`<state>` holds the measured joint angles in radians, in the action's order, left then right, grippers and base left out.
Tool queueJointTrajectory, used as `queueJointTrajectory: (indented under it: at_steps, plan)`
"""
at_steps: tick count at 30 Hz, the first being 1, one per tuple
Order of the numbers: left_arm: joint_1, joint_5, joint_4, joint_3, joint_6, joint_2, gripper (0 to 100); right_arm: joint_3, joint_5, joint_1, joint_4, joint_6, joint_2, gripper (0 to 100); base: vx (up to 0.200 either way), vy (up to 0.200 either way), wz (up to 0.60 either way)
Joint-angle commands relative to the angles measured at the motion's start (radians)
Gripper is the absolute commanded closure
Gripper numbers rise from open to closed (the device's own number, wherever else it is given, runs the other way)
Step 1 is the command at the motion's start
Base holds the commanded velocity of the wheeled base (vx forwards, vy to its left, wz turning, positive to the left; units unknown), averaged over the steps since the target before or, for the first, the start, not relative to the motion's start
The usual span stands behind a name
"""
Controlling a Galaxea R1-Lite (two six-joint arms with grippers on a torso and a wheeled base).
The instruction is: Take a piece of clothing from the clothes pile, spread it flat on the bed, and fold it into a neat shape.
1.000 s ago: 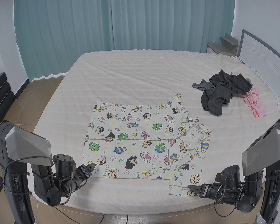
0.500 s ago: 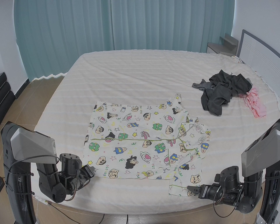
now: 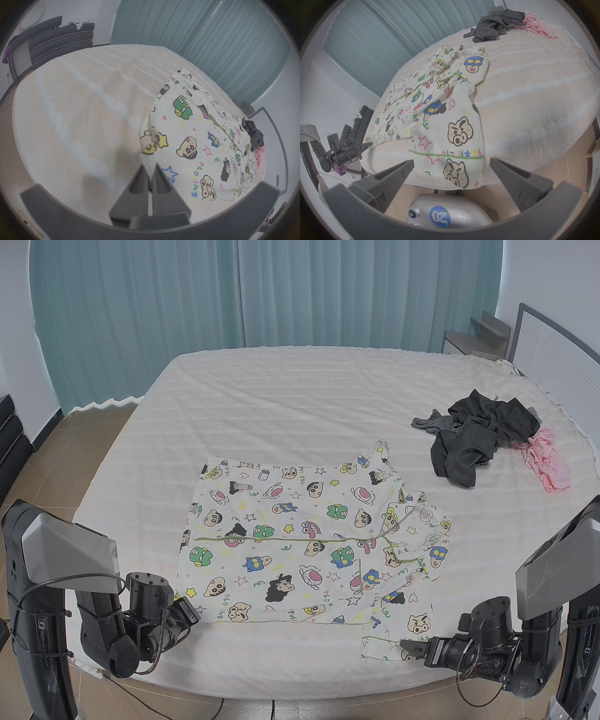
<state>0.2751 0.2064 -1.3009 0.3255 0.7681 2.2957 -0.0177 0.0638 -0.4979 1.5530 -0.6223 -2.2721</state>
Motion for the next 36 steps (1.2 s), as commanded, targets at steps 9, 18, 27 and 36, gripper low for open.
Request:
queueJointTrajectory:
  at_steps: [9, 18, 27, 36]
  plan:
    - [-0.010, 0.008, -0.001, -0.048, 0.062, -0.096, 100, -0.038, -0.002, -0.005, 0.015, 0.110, -0.032, 0, 0.000, 0.000, 0.00]
    - [-0.037, 0.008, -0.001, -0.051, 0.063, -0.098, 100, -0.065, -0.007, -0.008, 0.013, 0.127, -0.073, 0, 0.000, 0.000, 0.00]
    - [-0.050, 0.008, -0.001, -0.048, 0.063, -0.093, 100, -0.108, -0.006, -0.021, -0.050, 0.141, -0.072, 0, 0.000, 0.000, 0.00]
    - [-0.050, 0.008, -0.001, -0.049, 0.063, -0.093, 100, -0.111, 0.001, -0.022, -0.083, 0.141, -0.064, 100, 0.000, 0.000, 0.00]
